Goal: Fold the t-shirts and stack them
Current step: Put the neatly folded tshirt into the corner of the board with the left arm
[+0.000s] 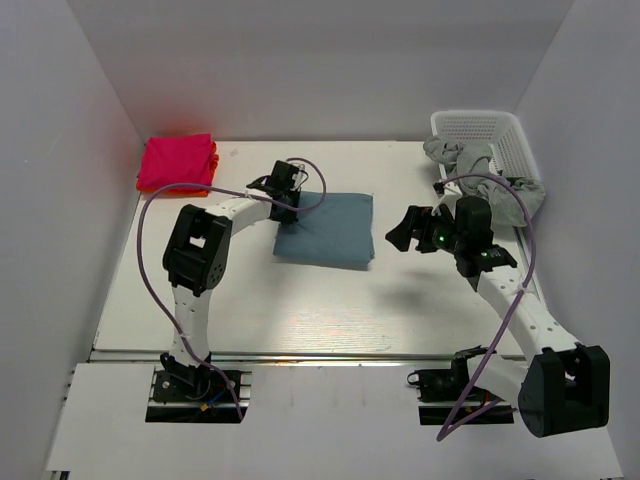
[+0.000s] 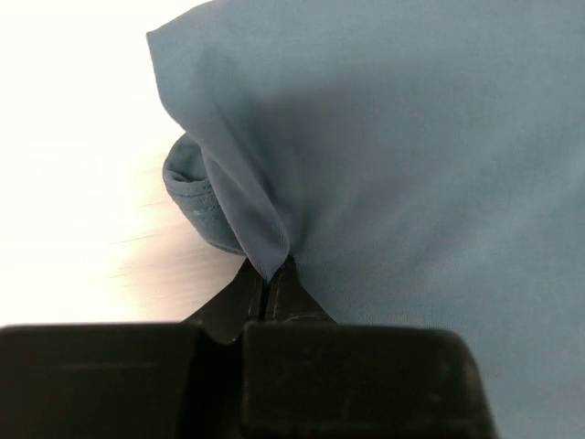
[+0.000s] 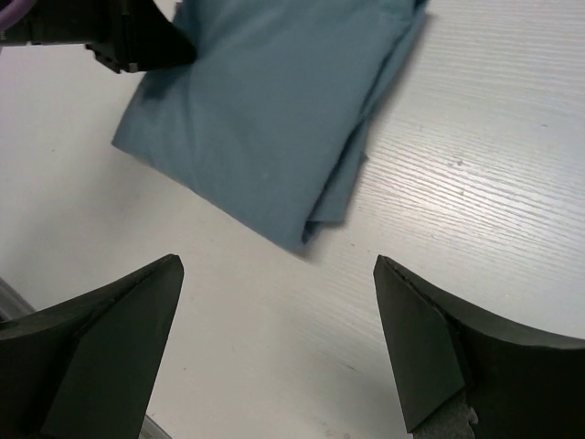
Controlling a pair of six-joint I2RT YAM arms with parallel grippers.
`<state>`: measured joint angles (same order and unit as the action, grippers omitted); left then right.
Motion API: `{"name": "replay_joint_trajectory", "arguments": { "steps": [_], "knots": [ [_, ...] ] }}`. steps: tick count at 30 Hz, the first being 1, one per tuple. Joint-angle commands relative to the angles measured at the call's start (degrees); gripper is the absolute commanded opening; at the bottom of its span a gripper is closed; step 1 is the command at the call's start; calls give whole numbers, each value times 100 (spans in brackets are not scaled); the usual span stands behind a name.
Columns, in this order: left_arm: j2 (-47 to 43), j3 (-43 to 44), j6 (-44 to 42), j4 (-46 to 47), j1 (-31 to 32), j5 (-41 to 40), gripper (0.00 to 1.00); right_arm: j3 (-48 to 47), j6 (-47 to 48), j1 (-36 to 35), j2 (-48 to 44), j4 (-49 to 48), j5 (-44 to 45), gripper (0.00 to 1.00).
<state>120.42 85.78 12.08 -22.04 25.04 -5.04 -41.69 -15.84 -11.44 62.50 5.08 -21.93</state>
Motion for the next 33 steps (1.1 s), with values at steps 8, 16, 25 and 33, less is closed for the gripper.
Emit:
{"name": "replay_joint_trajectory", "arguments": {
  "steps": [8,16,25,33],
  "knots": [
    [-977,894,-2411,-115,-262,-1525,0,-41,168,37,210,-7,312,91],
    [-977,1731,-3465,-248,-720,-1930,0,-243,98,19,508,-42,409,91],
    [-512,3372,-4336,-230,-1430,-2001,0,-550,-165,19,1027,-209,295,91],
    [60,3928,-4758,350,-2116,-1914,0,-849,-394,11,1625,-332,-12,91]
  ]
}}
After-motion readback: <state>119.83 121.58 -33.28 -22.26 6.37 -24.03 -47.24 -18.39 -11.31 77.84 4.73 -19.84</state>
